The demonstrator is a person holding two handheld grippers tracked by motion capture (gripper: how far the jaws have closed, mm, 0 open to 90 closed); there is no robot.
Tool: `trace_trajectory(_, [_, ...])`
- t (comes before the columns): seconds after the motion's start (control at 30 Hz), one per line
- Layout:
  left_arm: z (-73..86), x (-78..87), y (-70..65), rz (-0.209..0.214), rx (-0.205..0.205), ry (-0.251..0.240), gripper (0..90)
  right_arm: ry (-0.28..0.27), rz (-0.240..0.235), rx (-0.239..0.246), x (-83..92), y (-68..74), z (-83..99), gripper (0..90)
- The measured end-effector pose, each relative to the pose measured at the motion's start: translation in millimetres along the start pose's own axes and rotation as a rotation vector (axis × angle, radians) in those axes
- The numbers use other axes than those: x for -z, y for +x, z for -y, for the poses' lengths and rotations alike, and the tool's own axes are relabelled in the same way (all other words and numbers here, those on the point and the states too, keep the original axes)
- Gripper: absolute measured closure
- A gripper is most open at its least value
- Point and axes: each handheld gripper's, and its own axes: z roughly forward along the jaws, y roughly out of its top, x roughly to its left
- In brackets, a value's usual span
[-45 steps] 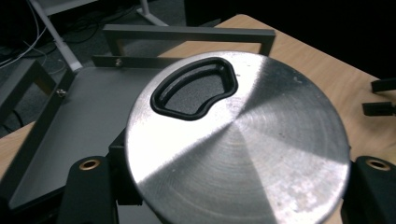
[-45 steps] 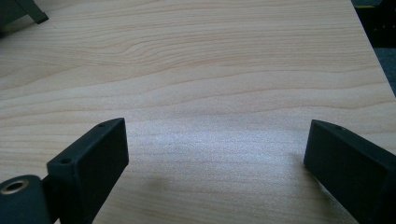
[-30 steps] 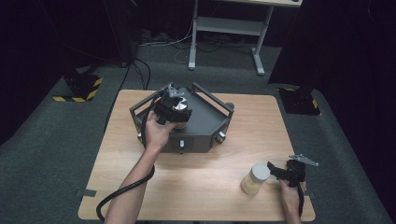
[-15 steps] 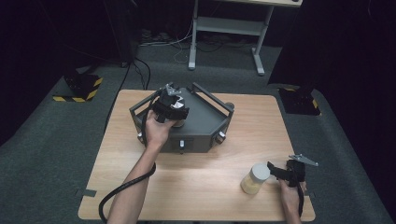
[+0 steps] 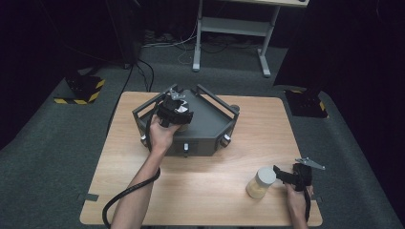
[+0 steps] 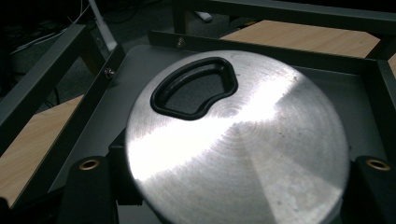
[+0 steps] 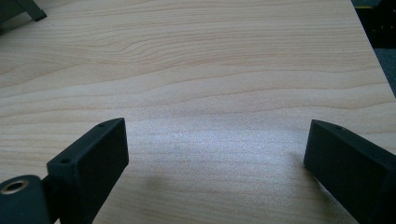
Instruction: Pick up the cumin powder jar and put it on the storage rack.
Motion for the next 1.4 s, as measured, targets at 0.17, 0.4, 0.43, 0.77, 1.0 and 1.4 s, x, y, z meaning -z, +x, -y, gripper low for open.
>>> trace_trajectory(0.17, [4.4, 0.1, 0.6, 0.001, 0.009, -0.016, 31.9, 0.001, 0.001, 0.003, -0.2, 0.5, -0.3, 5.6])
trace_trajectory(0.4, [3.1, -0.3, -1.4, -0.002, 0.006, -0.01, 31.4, 0.002, 0.003, 0.002, -0.2, 0.7, -0.5, 5.7])
trace_trajectory(0.43, [3.2, -0.7, 0.2, 0.007, 0.01, -0.008, 30.3, 0.002, 0.003, 0.0, -0.2, 0.6, -0.5, 5.7])
trace_trajectory(0.77, [9.6, 6.2, 4.0, 0.034, 0.042, -0.041, 5.3, 0.005, 0.003, 0.002, -0.5, 0.6, -1.0, 5.7])
trace_trajectory(1.0, [14.7, 19.6, 6.0, 0.049, 0.026, -0.071, 3.1, 0.006, 0.002, 0.001, -0.6, 0.3, -1.2, 5.7])
trace_trajectory(1.4, [31.6, 44.2, 5.6, 0.076, 0.026, -0.119, 2.0, 0.006, 0.003, 0.0, -0.6, 0.5, -1.1, 5.7])
